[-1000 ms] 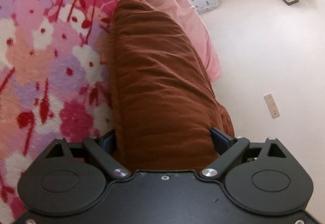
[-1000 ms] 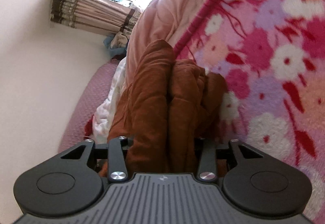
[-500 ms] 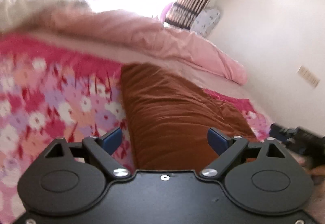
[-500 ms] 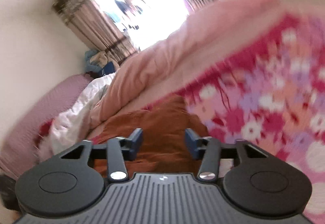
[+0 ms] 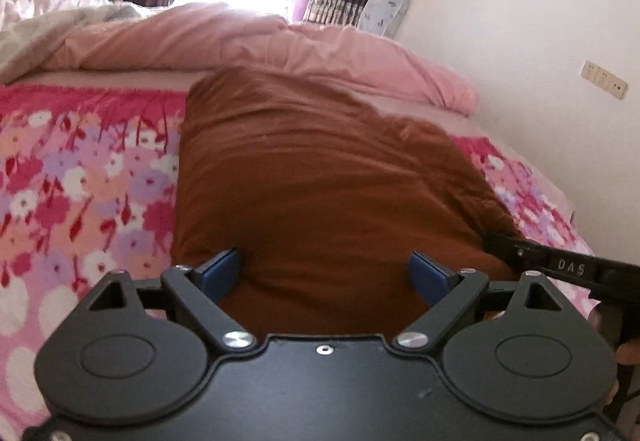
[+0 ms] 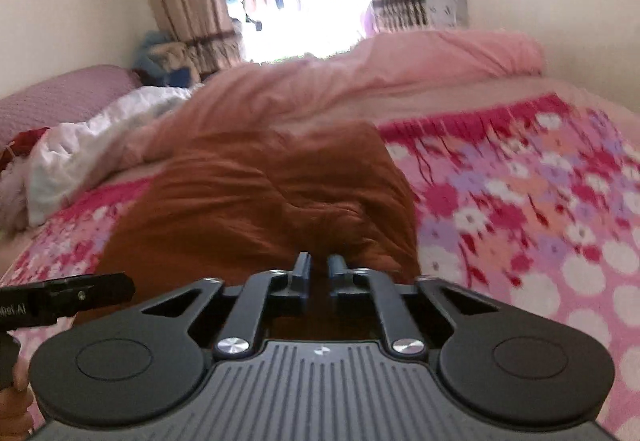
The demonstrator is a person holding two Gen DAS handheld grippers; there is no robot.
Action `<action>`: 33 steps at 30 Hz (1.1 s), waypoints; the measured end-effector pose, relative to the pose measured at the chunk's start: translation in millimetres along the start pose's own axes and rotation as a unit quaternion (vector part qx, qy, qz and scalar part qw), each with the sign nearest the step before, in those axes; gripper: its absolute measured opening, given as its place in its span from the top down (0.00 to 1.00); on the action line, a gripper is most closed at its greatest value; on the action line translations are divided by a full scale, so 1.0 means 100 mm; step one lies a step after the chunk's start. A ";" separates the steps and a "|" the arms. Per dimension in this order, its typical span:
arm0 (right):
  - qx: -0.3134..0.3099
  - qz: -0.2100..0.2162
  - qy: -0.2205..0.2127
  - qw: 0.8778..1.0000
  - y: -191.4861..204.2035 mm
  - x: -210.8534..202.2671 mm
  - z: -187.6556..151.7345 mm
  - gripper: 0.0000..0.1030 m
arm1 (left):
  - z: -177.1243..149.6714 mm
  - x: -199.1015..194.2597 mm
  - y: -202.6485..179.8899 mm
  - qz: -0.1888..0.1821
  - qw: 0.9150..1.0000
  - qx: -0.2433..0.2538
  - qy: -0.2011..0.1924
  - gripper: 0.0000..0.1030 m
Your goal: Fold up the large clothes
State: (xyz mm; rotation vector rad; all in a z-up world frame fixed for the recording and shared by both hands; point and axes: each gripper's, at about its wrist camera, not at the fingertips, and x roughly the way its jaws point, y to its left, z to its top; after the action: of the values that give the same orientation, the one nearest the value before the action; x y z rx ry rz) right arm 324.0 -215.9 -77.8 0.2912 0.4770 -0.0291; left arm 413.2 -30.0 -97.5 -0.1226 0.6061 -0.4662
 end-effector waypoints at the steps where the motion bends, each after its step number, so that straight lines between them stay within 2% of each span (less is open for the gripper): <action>1: 0.005 0.005 0.004 1.000 -0.02 0.01 -0.04 0.98 | -0.01 0.01 0.01 -0.001 1.000 0.000 0.000 0.10; 7: 0.033 0.028 0.010 0.999 -0.14 0.04 -0.11 1.00 | 0.00 0.01 -0.01 -0.007 1.000 -0.004 0.006 0.10; 13: 0.015 0.022 0.009 1.000 -0.09 -0.01 -0.09 1.00 | 0.14 -0.08 -0.07 -0.006 1.000 0.010 0.018 0.10; 14: 0.009 0.022 0.008 1.000 -0.08 -0.03 -0.06 0.99 | 0.20 -0.12 -0.07 -0.009 1.000 0.010 0.016 0.10; 16: 0.000 0.023 0.006 1.000 -0.03 -0.07 -0.01 0.90 | 0.32 -0.18 -0.06 -0.012 1.000 0.013 0.000 0.10; 20: -0.007 0.022 -0.004 1.000 0.09 -0.14 0.13 0.79 | 0.61 -0.20 0.01 0.001 1.000 0.016 -0.027 0.10; 24: -0.028 0.010 -0.031 0.999 0.23 -0.09 0.33 0.72 | 0.83 -0.04 0.10 0.007 0.999 0.007 -0.031 0.10; 27: -0.037 0.004 -0.039 0.999 0.30 0.07 0.47 0.72 | 0.90 0.15 0.15 0.011 1.000 0.005 -0.020 0.10; 33: -0.030 -0.015 -0.007 0.999 0.28 0.50 0.57 0.72 | 0.82 0.54 0.23 0.011 1.000 -0.003 0.014 0.10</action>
State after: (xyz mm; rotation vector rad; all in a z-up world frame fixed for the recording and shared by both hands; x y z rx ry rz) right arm 396.3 -203.0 -45.0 0.2247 0.4673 -0.0461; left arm 507.7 -36.2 -64.2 -0.1157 0.6354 -0.4453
